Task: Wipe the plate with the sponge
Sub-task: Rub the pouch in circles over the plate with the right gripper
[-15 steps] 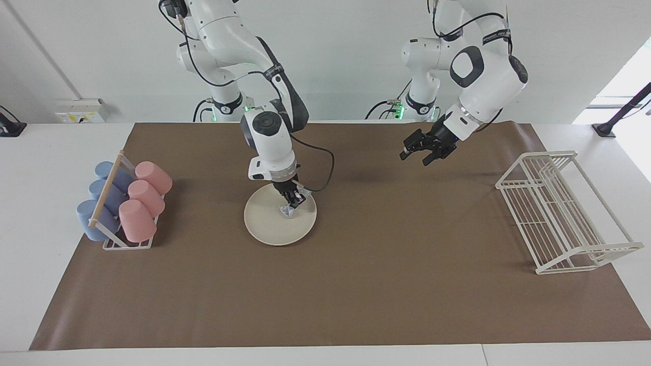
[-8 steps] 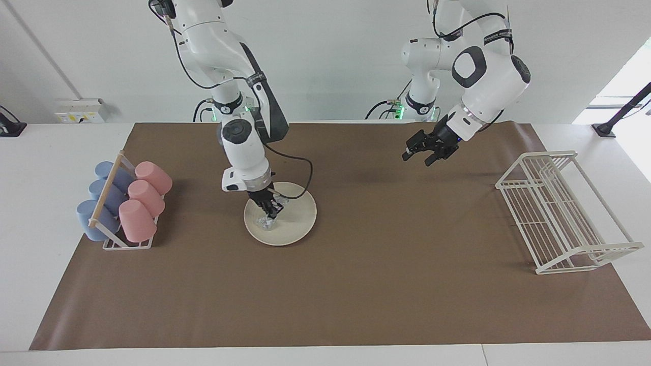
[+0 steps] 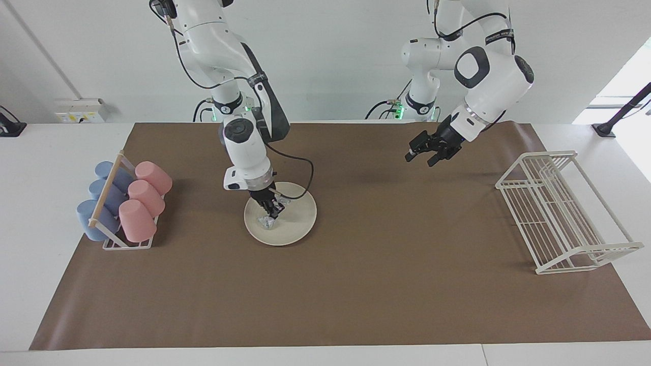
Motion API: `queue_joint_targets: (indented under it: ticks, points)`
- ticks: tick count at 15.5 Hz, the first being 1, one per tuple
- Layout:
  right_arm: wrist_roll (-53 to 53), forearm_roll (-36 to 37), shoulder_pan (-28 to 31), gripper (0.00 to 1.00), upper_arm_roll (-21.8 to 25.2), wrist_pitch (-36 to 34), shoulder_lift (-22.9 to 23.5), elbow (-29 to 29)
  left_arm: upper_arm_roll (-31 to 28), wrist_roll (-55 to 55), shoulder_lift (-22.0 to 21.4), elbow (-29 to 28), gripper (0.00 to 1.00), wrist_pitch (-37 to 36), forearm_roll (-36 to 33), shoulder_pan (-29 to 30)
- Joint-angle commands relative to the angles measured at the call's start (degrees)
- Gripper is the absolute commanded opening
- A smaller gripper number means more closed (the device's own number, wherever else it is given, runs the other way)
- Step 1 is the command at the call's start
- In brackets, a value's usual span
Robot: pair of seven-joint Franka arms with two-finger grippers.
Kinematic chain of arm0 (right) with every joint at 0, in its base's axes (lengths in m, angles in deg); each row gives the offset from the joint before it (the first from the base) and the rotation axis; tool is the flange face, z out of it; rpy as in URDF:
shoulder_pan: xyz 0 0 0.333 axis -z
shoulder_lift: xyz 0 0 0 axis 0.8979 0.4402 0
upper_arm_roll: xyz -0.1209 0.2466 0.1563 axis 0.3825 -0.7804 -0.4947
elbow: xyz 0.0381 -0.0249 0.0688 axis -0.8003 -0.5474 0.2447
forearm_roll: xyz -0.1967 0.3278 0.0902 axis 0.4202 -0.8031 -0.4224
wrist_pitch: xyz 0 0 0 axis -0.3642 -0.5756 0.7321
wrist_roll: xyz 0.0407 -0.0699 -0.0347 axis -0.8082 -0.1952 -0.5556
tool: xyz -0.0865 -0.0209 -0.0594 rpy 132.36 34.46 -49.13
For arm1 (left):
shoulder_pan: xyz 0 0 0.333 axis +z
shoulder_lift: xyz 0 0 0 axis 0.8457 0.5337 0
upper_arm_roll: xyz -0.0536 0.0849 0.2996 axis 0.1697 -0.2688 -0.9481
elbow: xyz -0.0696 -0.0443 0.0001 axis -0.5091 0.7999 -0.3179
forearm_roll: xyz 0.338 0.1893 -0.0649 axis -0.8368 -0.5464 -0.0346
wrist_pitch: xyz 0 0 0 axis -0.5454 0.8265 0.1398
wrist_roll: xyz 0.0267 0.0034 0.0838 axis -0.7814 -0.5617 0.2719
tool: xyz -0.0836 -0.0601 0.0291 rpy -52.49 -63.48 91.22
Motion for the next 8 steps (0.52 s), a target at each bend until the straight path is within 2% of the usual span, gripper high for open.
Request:
queue_joint_targets:
  ticks: [1,5,8]
  points:
    - [7.5,0.8,-3.5,0.0,-0.4,2.2,0.8,-2.7,0.3,-2.5,0.2,0.3,1.0,0.5,-1.4,0.1]
    - [11.7,0.8,-5.2,0.0,-0.4,2.4,0.8,-2.4,0.3,-3.1,0.2,0.4,1.0,0.5,-1.4,-0.4]
    - [12.6,0.7,-5.1,0.0,-0.3,-0.7,0.2,0.1,0.4,-3.2,0.2,0.6,1.0,0.5,-1.4,-0.5]
